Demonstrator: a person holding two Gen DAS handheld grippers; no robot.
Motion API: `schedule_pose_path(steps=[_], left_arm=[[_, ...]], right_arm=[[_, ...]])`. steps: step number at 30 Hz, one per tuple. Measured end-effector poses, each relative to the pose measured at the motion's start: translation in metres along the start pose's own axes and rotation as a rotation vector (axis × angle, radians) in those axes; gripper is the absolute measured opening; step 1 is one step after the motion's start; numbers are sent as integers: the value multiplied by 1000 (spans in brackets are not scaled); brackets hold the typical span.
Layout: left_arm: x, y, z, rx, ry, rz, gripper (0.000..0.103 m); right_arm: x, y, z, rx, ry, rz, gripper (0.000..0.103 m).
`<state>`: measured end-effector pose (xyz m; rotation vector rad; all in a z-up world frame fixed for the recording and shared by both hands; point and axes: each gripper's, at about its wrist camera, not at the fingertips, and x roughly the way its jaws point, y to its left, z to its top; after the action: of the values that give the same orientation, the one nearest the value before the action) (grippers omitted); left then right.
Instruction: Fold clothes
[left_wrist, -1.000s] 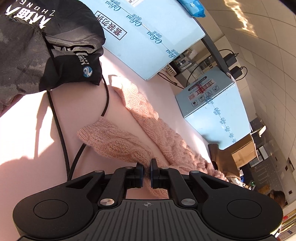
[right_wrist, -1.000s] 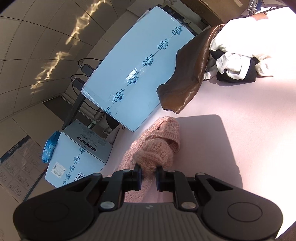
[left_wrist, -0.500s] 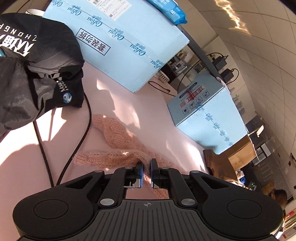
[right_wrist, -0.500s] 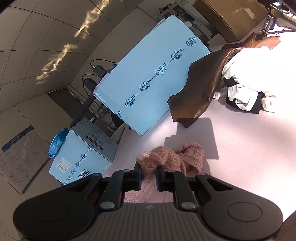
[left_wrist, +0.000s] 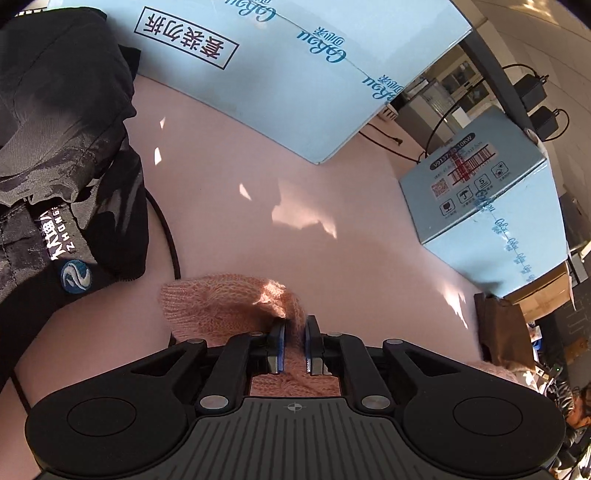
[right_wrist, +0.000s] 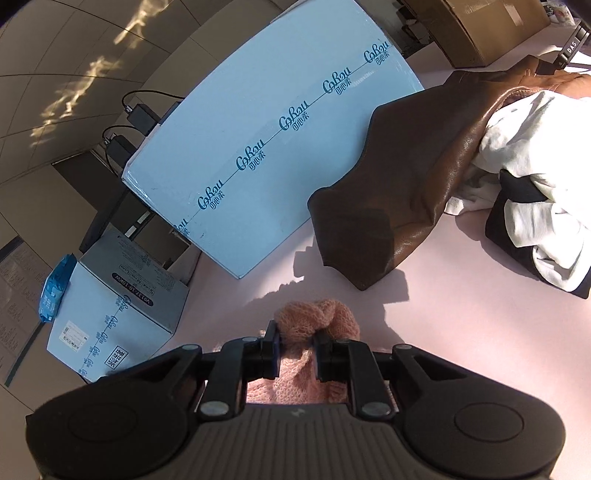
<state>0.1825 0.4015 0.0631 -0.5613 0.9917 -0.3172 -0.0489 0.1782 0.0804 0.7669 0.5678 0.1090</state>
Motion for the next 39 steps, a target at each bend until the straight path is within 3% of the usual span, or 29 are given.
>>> schedule_pose_path(steps=[4,6,8,10,12,14,16,19,21,23,27,30,39], left_arm=[[4,-4,18,2,28,35,35],[4,-5,27,2,12,67,55],[-1,-6,35,4,-34,94,65],[-12,-7,37,7,-82,96,67],[-19,-9,32,13,-73,48,73],[-17,-12,25,16,-13,-29,73],[-6,-20,14,30,57,-67,73],[9,-29,2,46,104,-43,73],[16,-28,-2,32,126,-33,73],[22,-27,-3,16,139,-33,73],[29,-30,-5,22,122,27,74],[32,-36,-6,16,90,52,74],[37,-46,-11,12,-15,83,73]], right_arm=[[13,3,5,-12,9,-21,25],[18,4,6,-18,13,-28,27],[23,4,6,-22,17,-38,36],[25,4,6,-26,16,-49,45],[25,5,7,-31,11,-59,57],[19,7,7,-32,-26,-53,71],[6,9,7,-33,-90,-31,78],[-16,15,6,-39,-194,3,83],[-28,22,2,-65,-216,35,87],[-35,31,-4,-117,-194,76,99],[-37,55,-24,-239,-97,174,103],[-31,64,-39,-261,-29,221,103],[-5,44,-73,-124,140,258,103]])
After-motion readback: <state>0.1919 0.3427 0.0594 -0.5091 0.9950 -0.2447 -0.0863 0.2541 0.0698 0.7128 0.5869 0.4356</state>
